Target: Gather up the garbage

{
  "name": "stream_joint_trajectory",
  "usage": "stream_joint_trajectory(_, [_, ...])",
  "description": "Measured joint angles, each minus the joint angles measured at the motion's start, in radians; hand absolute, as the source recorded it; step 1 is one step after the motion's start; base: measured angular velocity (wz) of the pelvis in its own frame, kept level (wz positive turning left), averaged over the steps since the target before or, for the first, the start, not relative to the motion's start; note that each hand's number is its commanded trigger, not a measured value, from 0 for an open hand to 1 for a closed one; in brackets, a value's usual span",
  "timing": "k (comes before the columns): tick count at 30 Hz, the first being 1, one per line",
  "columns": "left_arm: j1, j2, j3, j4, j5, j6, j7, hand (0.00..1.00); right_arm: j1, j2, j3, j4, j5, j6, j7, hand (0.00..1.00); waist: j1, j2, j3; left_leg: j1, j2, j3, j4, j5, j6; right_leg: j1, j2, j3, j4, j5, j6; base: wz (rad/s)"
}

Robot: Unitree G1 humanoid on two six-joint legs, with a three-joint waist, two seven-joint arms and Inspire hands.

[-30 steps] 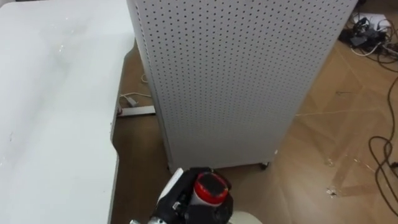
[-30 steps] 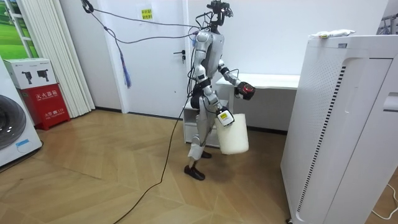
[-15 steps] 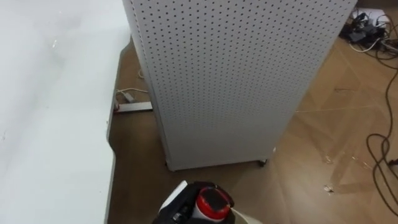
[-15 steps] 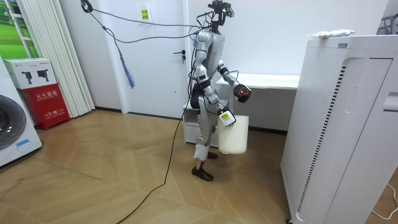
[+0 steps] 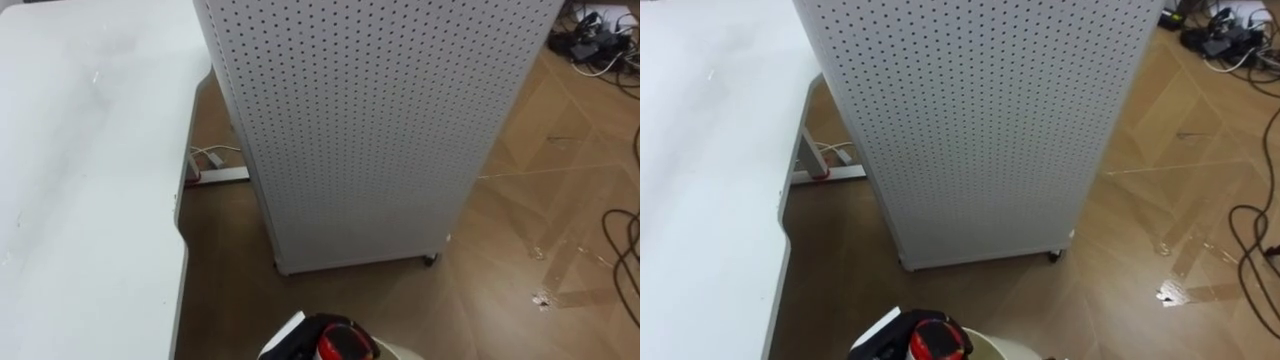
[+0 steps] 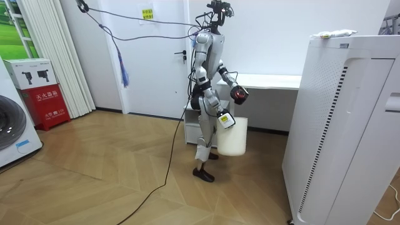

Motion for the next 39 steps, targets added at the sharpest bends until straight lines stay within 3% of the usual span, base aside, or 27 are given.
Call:
stream_joint_trajectory(3, [0.001, -0.003, -0.001, 0.030, 0.046, 0.004, -0.001, 0.51, -0.001, 0.001, 0.002, 0.003, 0.000, 0.000, 0.007, 1.00, 0.003, 0.000, 0.0003, -0.001, 0.002, 0.011, 0.000, 0.000, 0.000, -0.006, 0.001, 0.006, 0.003, -0.001, 0.000, -0.08])
stream_joint_trajectory(5, [0.002, -0.003, -0.004, 0.033, 0.067, 0.014, -0.002, 0.34, -0.001, 0.001, 0.006, 0.003, 0.000, 0.001, 0.010, 1.00, 0.003, 0.000, 0.0003, -0.001, 0.003, 0.012, 0.000, 0.000, 0.000, -0.007, 0.002, 0.006, 0.003, -0.001, -0.001, 0.00])
stream_joint_trajectory(10, [0.002, -0.005, -0.004, 0.038, 0.084, 0.024, -0.001, 0.32, -0.001, 0.002, 0.012, 0.003, 0.000, 0.007, 0.015, 1.00, 0.005, 0.000, 0.0003, -0.001, 0.003, 0.012, 0.000, 0.000, 0.000, -0.007, 0.001, 0.006, 0.003, -0.001, -0.001, 0.00])
stream_joint_trajectory(14, [0.002, -0.006, -0.004, 0.041, 0.084, 0.026, -0.001, 0.25, -0.002, 0.001, 0.015, 0.005, -0.004, 0.010, 0.022, 1.00, 0.005, 0.000, 0.0003, -0.003, 0.003, 0.012, 0.000, 0.000, 0.000, -0.008, 0.001, 0.006, 0.003, -0.001, -0.001, 0.00])
stream_joint_trajectory(24, [0.005, -0.010, -0.003, 0.049, 0.085, 0.029, -0.015, 0.24, -0.003, -0.017, 0.020, 0.018, -0.009, 0.017, 0.011, 1.00, 0.018, 0.002, 0.0008, -0.006, 0.003, 0.014, -0.002, 0.000, 0.000, -0.013, 0.002, 0.006, 0.004, -0.002, -0.002, 0.00])
stream_joint_trajectory(33, [0.015, -0.004, -0.003, 0.049, 0.085, 0.037, -0.020, 0.10, -0.010, -0.014, 0.022, 0.018, -0.002, 0.017, 0.012, 1.00, 0.020, 0.001, 0.0006, -0.003, 0.002, 0.013, 0.000, 0.000, 0.000, -0.008, 0.000, 0.006, 0.007, -0.002, -0.002, 0.00])
stream_joint_trajectory(35, [0.016, -0.004, -0.003, 0.045, 0.085, 0.037, -0.018, 0.00, -0.010, -0.014, 0.022, 0.018, -0.002, 0.017, 0.012, 1.00, 0.020, 0.001, 0.0006, 0.004, 0.002, 0.012, -0.001, 0.000, 0.000, -0.002, 0.000, 0.006, 0.007, -0.002, -0.002, 0.00])
stream_joint_trajectory(39, [0.016, -0.001, 0.002, 0.002, 0.085, 0.033, 0.005, 0.00, -0.010, -0.013, 0.022, 0.017, -0.002, 0.017, 0.009, 1.00, 0.018, -0.001, 0.0009, 0.019, -0.001, 0.013, 0.001, 0.000, 0.000, 0.011, -0.002, 0.011, 0.009, -0.003, 0.000, 0.00])
